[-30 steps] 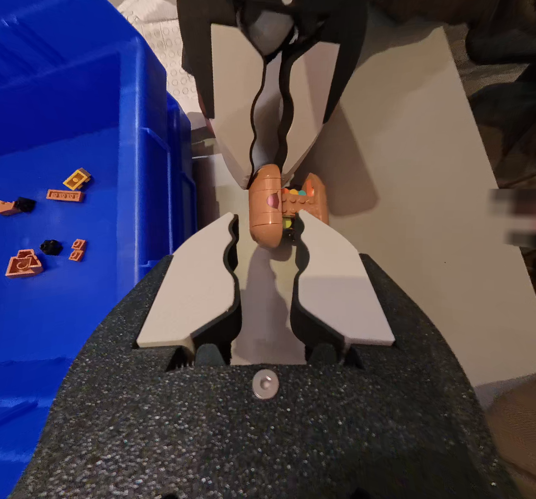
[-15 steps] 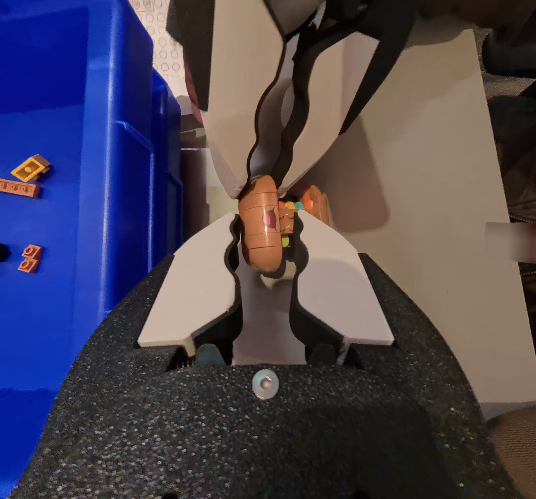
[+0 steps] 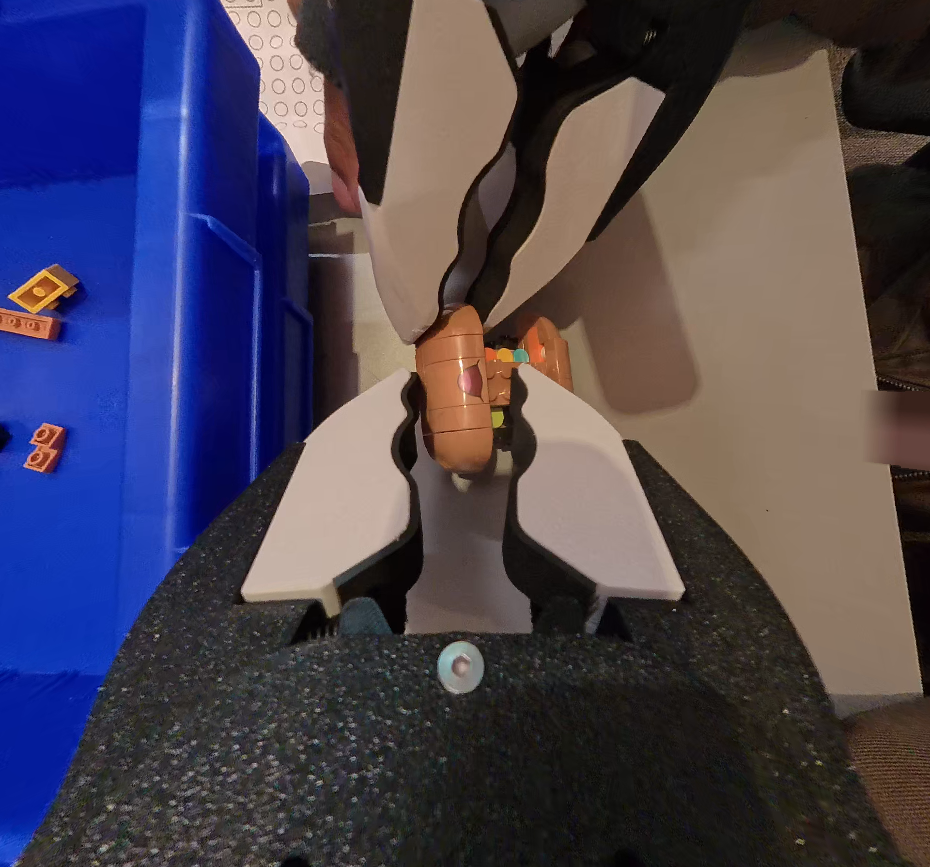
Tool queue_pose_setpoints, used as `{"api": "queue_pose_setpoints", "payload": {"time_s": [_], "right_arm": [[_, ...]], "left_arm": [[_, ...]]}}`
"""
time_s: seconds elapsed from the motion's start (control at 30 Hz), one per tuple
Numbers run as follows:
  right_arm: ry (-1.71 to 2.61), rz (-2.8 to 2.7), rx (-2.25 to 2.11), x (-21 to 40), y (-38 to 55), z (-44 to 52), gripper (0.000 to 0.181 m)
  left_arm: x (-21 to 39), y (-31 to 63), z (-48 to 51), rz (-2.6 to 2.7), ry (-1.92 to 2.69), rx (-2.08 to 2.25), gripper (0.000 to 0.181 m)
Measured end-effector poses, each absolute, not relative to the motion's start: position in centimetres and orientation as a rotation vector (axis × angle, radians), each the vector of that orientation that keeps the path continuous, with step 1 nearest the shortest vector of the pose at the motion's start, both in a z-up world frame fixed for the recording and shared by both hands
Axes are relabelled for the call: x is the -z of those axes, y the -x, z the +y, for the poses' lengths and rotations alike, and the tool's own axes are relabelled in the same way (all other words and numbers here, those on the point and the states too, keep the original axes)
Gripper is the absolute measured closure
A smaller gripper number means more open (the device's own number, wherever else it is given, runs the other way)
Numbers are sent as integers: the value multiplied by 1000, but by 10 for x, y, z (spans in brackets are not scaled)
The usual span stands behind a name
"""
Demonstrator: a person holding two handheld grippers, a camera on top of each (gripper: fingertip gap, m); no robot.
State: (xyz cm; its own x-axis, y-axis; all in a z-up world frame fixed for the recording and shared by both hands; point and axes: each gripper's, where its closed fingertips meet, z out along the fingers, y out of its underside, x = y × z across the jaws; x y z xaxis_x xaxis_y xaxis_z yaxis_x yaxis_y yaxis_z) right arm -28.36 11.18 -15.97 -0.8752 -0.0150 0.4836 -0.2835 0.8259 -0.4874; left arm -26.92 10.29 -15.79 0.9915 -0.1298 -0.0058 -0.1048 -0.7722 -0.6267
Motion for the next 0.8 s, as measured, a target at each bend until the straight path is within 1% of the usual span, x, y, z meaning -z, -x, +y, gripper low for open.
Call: {"api": "queue_pose_setpoints", "payload": {"time_s": [0.07,0.1,0.17,0.23,0.37,0.8], "right_arm": [[-214,-2523,-804,156,284,110,157],[-213,-2522,-811,155,284,110,157],[-230,-2527,-812,156,282,109,164],[-254,-2510,-795,155,282,109,165],[-237,-2526,-817,155,282,109,165],[4,-2747,-1121,156,273,110,163]], "left_arm": [[158,269,103,164,2460,50,147],[158,269,103,163,2459,51,147],[158,269,103,160,2458,52,147],[158,270,103,157,2460,51,147],[158,269,103,163,2453,57,147],[158,262,105,211,2412,116,147]]}}
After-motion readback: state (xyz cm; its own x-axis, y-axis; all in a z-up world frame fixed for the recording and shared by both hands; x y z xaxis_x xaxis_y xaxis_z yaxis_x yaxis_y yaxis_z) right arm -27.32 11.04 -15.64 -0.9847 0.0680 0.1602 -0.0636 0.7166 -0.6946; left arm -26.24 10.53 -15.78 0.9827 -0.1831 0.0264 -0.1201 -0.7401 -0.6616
